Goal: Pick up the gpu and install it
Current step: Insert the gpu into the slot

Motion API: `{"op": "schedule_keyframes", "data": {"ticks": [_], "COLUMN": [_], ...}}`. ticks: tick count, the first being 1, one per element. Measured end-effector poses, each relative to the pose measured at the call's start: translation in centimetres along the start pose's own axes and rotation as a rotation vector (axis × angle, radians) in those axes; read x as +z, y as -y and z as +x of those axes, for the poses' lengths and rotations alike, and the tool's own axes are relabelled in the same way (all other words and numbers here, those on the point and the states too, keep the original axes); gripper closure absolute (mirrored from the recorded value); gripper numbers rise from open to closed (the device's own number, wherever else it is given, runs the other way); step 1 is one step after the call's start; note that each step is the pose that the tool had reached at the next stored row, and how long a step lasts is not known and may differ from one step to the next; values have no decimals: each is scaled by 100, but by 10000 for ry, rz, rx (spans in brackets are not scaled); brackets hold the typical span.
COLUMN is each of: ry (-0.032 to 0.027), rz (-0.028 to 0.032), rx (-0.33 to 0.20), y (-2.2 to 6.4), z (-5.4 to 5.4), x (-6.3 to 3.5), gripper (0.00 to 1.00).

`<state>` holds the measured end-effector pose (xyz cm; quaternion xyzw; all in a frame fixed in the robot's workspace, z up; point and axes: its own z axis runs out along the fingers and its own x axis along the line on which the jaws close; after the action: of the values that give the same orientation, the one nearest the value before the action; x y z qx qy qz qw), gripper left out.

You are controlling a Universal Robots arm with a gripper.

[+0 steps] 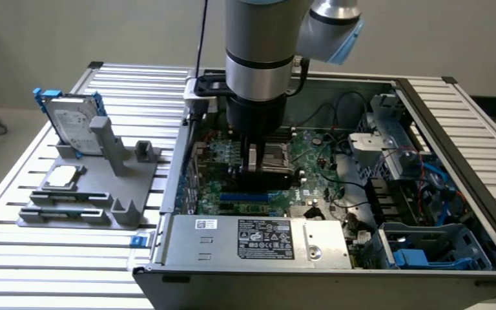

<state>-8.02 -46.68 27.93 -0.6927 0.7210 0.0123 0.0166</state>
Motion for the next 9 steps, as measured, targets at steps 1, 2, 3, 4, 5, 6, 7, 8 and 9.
{"op": "schedule_keyframes", "data": {"ticks": [1,2,3,4,5,6,7,8,9], "ry": [-1,-2,0,1,0,0,1,-1,0], "rz": [0,-1,0,1,0,0,1,0,0], "rx": [1,0,-1,0,0,0,-1,-1,0], "y": [0,1,1,1,1,1,2,2,2], "z": [4,10,18,24,29,34,40,47,52], "x": [6,13,18,20,20,22,23,24,27], "gripper": [74,74,74,74,74,74,74,74,74]}}
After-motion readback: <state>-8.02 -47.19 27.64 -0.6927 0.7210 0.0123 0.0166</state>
